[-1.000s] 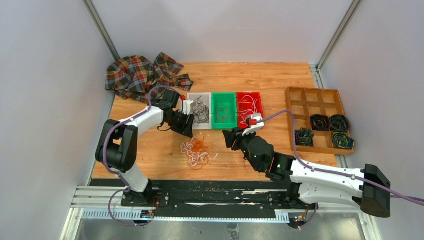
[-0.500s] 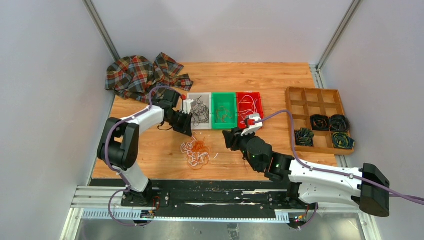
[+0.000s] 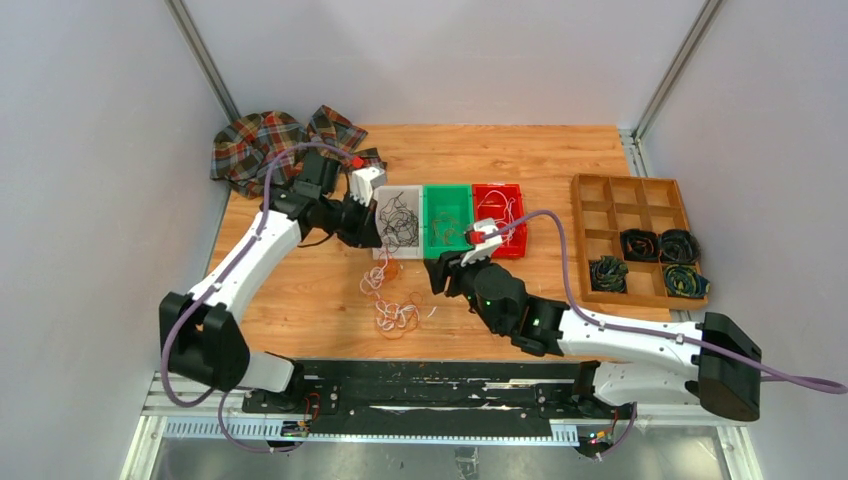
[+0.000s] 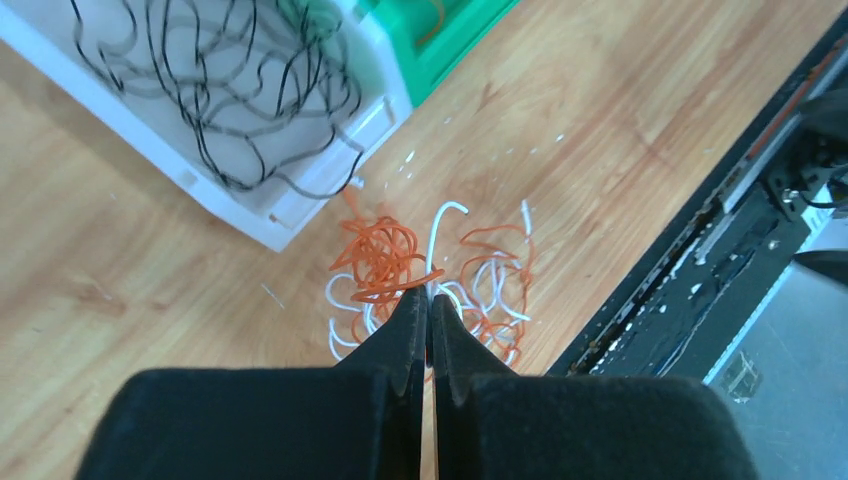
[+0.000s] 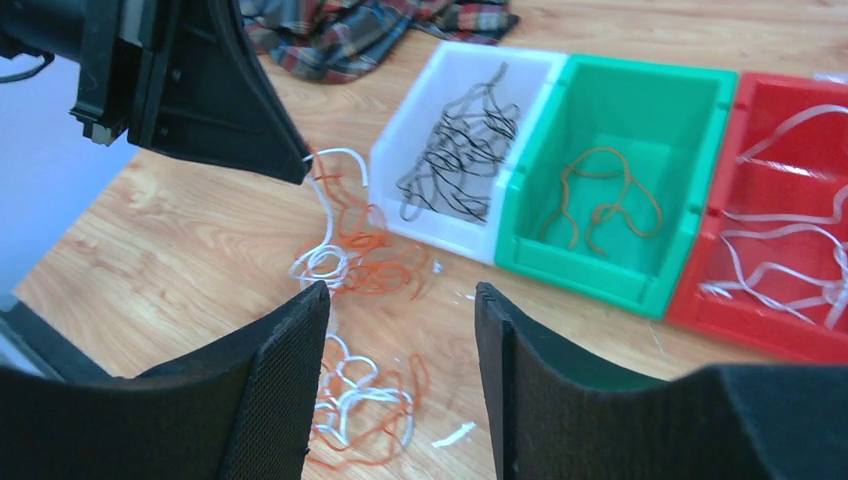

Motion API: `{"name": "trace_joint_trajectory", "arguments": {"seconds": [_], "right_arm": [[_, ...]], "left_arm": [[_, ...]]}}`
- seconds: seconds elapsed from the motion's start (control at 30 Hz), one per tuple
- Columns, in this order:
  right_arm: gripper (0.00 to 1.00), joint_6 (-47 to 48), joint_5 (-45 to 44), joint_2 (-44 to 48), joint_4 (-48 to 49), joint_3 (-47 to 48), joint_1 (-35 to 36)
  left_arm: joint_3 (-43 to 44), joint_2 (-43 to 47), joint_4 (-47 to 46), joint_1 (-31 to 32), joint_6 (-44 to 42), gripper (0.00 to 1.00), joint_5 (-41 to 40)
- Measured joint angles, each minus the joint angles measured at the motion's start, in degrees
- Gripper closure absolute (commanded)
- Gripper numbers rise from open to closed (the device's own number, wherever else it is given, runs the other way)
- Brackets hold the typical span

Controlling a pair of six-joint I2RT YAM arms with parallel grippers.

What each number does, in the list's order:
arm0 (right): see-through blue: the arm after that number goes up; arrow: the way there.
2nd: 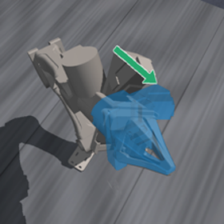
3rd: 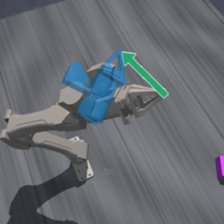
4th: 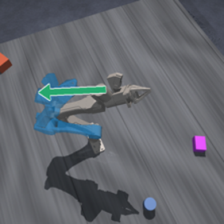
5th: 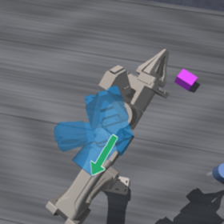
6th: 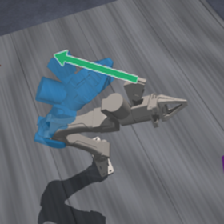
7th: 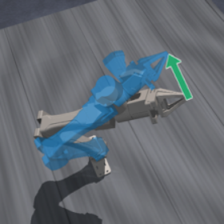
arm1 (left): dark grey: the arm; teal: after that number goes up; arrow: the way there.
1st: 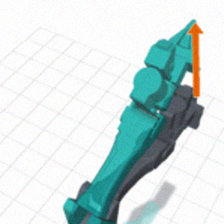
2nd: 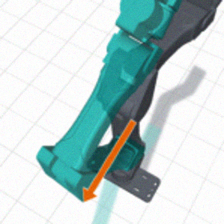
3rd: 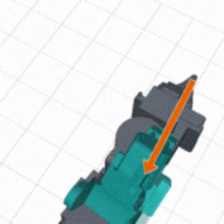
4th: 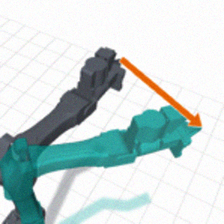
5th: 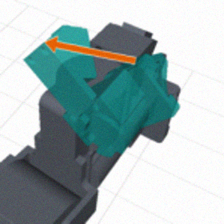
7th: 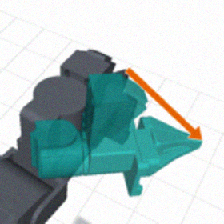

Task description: Untangle the cables

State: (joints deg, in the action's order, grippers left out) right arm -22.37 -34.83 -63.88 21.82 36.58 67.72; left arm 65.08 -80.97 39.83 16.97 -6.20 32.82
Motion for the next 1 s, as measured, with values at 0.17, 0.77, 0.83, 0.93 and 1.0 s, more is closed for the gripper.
{"name": "trace_joint_trajectory", "arguments": {"seconds": [0.17,0.77,0.83,0.93,1.0], "right_arm": [[0.41,0.7,4.09,-4.7,2.34,5.86,0.0],[0.61,1.25,14.16,-10.73,8.33,10.99,0.0],[0.74,1.4,14.56,-10.93,8.46,11.04,0.02],[0.98,1.64,14.91,-11.02,8.59,11.04,0.0],[0.99,1.64,14.88,-10.91,8.79,11.02,0.0]], "left_arm": [[6.23,5.44,5.05,2.32,-2.69,0.99,1.18],[16.85,12.48,18.82,10.19,-6.47,0.99,5.01],[17.11,12.55,19.54,10.21,-6.73,0.99,5.16],[17.53,12.55,20.63,10.21,-7.37,0.98,5.44],[17.66,12.57,21.2,10.21,-7.91,0.85,5.57]]}}
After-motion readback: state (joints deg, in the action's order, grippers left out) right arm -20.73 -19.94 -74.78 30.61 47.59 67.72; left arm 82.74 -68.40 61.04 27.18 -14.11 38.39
